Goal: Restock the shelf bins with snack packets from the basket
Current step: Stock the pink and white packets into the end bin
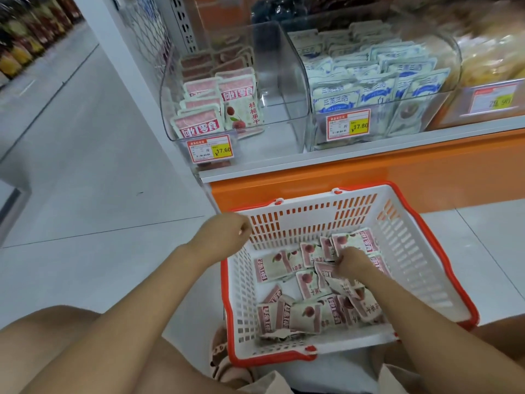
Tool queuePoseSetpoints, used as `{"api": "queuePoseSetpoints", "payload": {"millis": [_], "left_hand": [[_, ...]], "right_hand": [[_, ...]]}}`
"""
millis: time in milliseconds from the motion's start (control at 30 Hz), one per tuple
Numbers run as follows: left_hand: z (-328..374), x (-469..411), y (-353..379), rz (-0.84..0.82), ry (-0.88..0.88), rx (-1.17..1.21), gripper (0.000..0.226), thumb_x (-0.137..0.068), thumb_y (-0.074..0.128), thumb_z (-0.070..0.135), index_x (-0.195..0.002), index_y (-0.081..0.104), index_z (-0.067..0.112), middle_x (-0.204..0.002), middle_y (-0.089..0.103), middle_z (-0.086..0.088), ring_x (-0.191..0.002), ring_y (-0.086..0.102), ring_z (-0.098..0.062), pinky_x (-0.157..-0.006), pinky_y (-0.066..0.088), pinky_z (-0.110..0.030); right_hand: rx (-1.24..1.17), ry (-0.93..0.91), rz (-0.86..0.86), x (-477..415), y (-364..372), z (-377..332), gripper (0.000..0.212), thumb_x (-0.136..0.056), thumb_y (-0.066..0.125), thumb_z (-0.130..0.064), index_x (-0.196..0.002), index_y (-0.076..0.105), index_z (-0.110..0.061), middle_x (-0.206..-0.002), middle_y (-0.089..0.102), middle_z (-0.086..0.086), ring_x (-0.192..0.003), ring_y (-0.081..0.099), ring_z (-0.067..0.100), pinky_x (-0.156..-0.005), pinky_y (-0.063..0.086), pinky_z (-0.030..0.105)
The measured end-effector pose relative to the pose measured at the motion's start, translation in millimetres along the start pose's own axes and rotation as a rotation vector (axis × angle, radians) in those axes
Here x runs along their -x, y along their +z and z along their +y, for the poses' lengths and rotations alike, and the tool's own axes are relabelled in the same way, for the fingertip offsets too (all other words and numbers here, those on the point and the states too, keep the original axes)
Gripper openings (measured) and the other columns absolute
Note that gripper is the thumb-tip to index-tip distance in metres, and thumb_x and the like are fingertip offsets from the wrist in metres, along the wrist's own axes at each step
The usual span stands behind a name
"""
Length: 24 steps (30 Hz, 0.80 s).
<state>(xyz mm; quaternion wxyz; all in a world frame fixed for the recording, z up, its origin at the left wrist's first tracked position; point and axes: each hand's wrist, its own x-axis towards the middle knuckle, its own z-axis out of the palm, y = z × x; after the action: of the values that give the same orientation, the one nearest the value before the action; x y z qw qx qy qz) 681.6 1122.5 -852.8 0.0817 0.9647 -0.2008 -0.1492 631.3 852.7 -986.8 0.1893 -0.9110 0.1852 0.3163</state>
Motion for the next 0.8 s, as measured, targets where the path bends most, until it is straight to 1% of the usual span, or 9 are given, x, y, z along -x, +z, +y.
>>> {"api": "queuePoseSetpoints", "payload": {"millis": [67, 133, 200, 300, 367, 467, 567, 700, 800], "left_hand": [[10.6, 1.3, -34.8, 0.204, 0.064, 0.031, 0.022, -0.097, 0.048, 0.027, -0.102, 0.067, 0.018, -0.101, 0.067, 0.004, -0.085, 0.059, -0.01, -0.072, 0.044, -0.022], [12.4, 2.0, -62.3, 0.371, 0.106, 0.068, 0.023, -0.097, 0.047, 0.027, -0.104, 0.066, 0.018, -0.104, 0.066, 0.003, -0.089, 0.057, -0.011, -0.075, 0.042, -0.023], [7.2, 1.8, -81.3, 0.53, 0.121, 0.112, 0.024, -0.097, 0.048, 0.025, -0.111, 0.065, 0.016, -0.113, 0.064, -0.001, -0.1, 0.057, -0.016, -0.084, 0.046, -0.028], [-0.3, -3.1, -97.9, 0.673, 0.128, 0.11, 0.028, -0.095, 0.051, 0.02, -0.12, 0.061, 0.014, -0.124, 0.058, -0.004, -0.116, 0.051, -0.02, -0.096, 0.039, -0.03], [-4.6, -8.1, -101.2, 0.684, 0.111, 0.096, 0.033, -0.094, 0.052, 0.019, -0.126, 0.058, 0.012, -0.129, 0.055, -0.006, -0.122, 0.046, -0.021, -0.099, 0.037, -0.03], [-10.7, -11.7, -99.7, 0.639, 0.074, 0.083, 0.039, -0.094, 0.053, 0.02, -0.133, 0.052, 0.013, -0.134, 0.052, -0.006, -0.124, 0.045, -0.021, -0.102, 0.036, -0.031], [-13.6, -11.9, -99.0, 0.606, 0.061, 0.084, 0.043, -0.094, 0.052, 0.022, -0.136, 0.048, 0.015, -0.137, 0.05, -0.004, -0.126, 0.044, -0.02, -0.104, 0.035, -0.03], [-12.8, -11.0, -100.8, 0.578, 0.054, 0.111, 0.045, -0.095, 0.051, 0.023, -0.14, 0.044, 0.019, -0.14, 0.046, -0.001, -0.127, 0.041, -0.017, -0.103, 0.034, -0.027], [-12.7, -9.6, -101.3, 0.553, 0.05, 0.12, 0.049, -0.096, 0.05, 0.025, -0.143, 0.039, 0.023, -0.143, 0.042, 0.002, -0.129, 0.038, -0.014, -0.104, 0.032, -0.024]], "right_hand": [[-0.077, -0.087, 0.115, 11.3, -20.5, -21.4, 0.011, -0.079, 0.07, -0.015, -0.081, 0.061, -0.008, -0.07, 0.058, 0.001, -0.069, 0.058, 0.016, -0.055, 0.042, 0.02], [-0.144, -0.158, 0.158, 27.0, -46.7, -39.2, 0.022, -0.081, 0.071, -0.012, -0.064, 0.057, -0.014, -0.067, 0.061, 0.002, -0.061, 0.055, 0.012, -0.048, 0.036, 0.017], [-0.274, -0.255, 0.185, 51.1, -78.2, -56.4, 0.023, -0.081, 0.074, -0.011, -0.063, 0.06, -0.015, -0.072, 0.068, 0.004, -0.056, 0.056, 0.011, -0.047, 0.038, 0.016], [-0.496, -0.458, 0.268, 99.5, -128.3, -82.4, 0.019, -0.076, 0.079, -0.015, -0.065, 0.064, -0.016, -0.066, 0.067, 0.003, -0.049, 0.052, 0.005, -0.046, 0.038, 0.015], [-0.629, -0.579, 0.329, 129.9, -158.2, -100.3, 0.017, -0.075, 0.08, -0.015, -0.067, 0.065, -0.015, -0.059, 0.063, 0.001, -0.045, 0.048, 0.002, -0.046, 0.037, 0.013], [-0.855, -0.757, 0.467, 157.7, -197.5, -124.8, 0.018, -0.075, 0.078, -0.009, -0.068, 0.064, -0.017, -0.064, 0.069, 0.007, -0.059, 0.057, 0.014, -0.057, 0.044, 0.023], [-0.939, -0.818, 0.646, 156.2, -229.0, -151.8, 0.017, -0.077, 0.077, -0.01, -0.07, 0.063, -0.017, -0.063, 0.068, 0.002, -0.056, 0.056, 0.012, -0.052, 0.044, 0.022], [-0.826, -0.729, 0.809, 111.7, -256.3, -194.7, 0.02, -0.082, 0.072, -0.014, -0.068, 0.06, -0.021, -0.069, 0.066, 0.0, -0.062, 0.062, 0.011, -0.064, 0.054, 0.031], [-0.625, -0.595, 0.778, 70.2, -257.4, -221.5, 0.025, -0.085, 0.069, -0.015, -0.063, 0.059, -0.021, -0.072, 0.064, -0.001, -0.076, 0.065, 0.02, -0.079, 0.054, 0.038]]}}
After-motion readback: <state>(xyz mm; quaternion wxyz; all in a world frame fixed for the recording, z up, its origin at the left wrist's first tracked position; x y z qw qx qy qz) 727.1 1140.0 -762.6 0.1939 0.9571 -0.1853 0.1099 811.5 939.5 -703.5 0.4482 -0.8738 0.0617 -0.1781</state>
